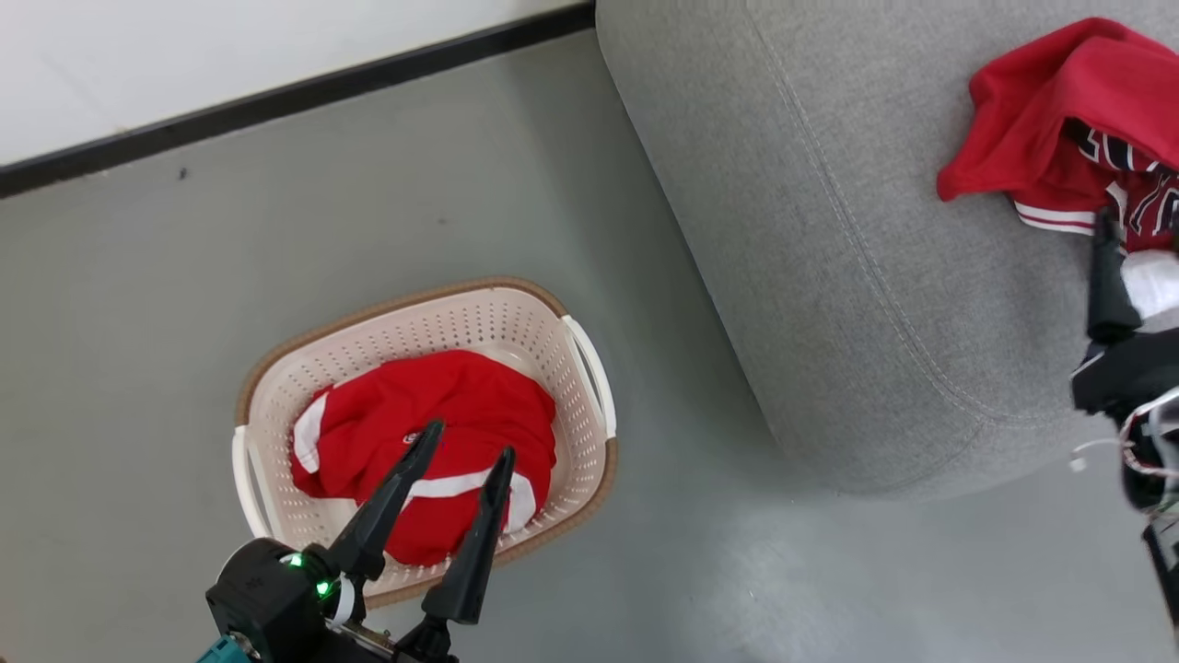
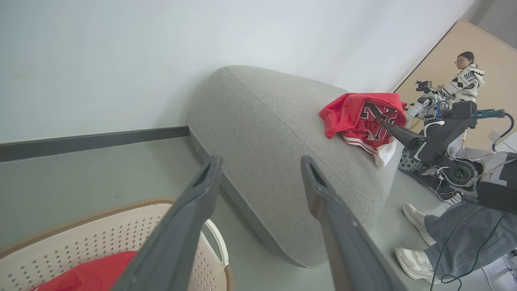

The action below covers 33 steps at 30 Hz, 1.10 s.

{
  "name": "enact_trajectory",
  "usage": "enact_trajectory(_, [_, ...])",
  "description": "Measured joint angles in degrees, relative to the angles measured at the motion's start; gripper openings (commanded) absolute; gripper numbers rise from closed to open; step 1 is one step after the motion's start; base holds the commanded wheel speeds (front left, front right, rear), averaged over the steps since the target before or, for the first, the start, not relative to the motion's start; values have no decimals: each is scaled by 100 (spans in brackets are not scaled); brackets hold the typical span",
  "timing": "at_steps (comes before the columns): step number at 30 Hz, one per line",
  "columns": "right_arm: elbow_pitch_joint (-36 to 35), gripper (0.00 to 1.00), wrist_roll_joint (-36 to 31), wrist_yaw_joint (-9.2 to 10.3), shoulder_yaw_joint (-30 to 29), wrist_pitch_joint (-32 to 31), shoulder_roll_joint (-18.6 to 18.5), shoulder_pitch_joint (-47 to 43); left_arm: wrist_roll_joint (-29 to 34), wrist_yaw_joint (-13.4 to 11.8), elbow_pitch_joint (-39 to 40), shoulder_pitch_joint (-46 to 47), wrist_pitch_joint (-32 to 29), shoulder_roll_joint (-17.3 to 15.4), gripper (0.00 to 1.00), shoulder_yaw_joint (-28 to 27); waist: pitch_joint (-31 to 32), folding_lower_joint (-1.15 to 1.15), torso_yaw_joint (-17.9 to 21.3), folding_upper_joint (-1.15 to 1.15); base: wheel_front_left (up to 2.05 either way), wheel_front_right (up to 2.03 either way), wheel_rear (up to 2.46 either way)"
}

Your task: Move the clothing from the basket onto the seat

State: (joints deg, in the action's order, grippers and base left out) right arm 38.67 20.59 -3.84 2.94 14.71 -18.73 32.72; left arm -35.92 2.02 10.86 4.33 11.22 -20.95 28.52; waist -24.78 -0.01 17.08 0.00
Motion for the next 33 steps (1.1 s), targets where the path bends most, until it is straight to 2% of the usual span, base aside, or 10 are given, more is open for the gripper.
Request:
enact_trajectory(13, [-887,100,-335,-82,374,-1,481,-769,-258,-156,-793,-1,209,397,100,-402,648,0,-404,0,0,0,0])
enact_trajectory(18, [-1118,100,-357,-168,487,-1,606,-977,-327,-231,-1022,-14,260,498,100,-623,858,0,-696,0,0,0,0])
enact_trajectory(33, [-1570,100,-487,-231,800,-1,881,-1672,-326,-426,-1684,-177,307,573,100,-1133,1312,0,-1692,0,0,0,0])
